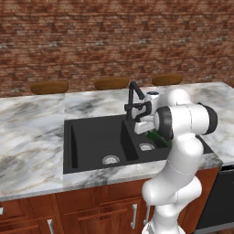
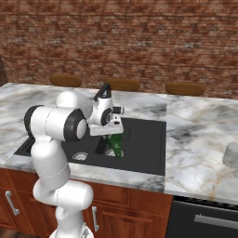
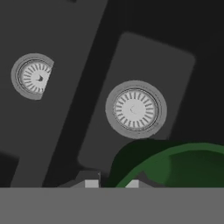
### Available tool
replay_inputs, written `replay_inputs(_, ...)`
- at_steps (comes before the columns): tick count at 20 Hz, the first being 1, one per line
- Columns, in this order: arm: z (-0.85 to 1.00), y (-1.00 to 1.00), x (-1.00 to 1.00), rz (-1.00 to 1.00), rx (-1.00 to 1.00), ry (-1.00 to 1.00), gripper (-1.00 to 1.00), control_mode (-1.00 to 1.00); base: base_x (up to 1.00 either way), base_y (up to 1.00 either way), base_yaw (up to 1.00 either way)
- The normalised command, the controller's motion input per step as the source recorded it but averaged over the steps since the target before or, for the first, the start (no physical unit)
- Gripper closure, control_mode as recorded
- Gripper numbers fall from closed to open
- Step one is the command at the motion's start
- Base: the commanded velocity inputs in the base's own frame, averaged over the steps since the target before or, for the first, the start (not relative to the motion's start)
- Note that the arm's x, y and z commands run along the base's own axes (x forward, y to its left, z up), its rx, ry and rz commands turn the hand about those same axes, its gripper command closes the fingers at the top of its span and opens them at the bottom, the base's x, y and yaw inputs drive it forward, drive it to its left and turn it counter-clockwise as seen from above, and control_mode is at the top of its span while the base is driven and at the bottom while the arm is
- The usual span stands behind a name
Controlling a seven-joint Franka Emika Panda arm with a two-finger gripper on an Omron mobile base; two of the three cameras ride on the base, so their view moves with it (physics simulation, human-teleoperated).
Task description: Move any existing items from the left basin to the right basin for drying. Then move the glass cup from the counter to the left basin of the sink for washing.
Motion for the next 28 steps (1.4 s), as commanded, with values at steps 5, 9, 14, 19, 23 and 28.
replay_inputs(5, -0.16, 0.05, 0.26, 0.04, 0.04, 0.0, 1.0, -1.0, 0.0, 0.0, 0.0)
replay_inputs(9, -0.11, 0.05, 0.36, 0.03, 0.04, 0.0, 1.0, -1.0, 0.0, 0.0, 0.0)
replay_inputs(14, -0.13, 0.02, 0.34, 0.02, 0.01, 0.0, 1.0, -1.0, 0.0, 0.0, 0.0)
replay_inputs(19, -0.16, 0.0, 0.32, 0.01, 0.0, 0.0, 1.0, -1.0, 0.0, 0.0, 0.0)
replay_inputs(23, -0.23, 0.0, 0.25, 0.01, 0.0, 0.0, 1.0, -1.0, 0.0, 0.0, 0.0)
replay_inputs(28, -0.28, 0.0, 0.15, 0.01, 0.0, -0.02, 1.0, -1.0, 0.0, 0.0, 0.0)
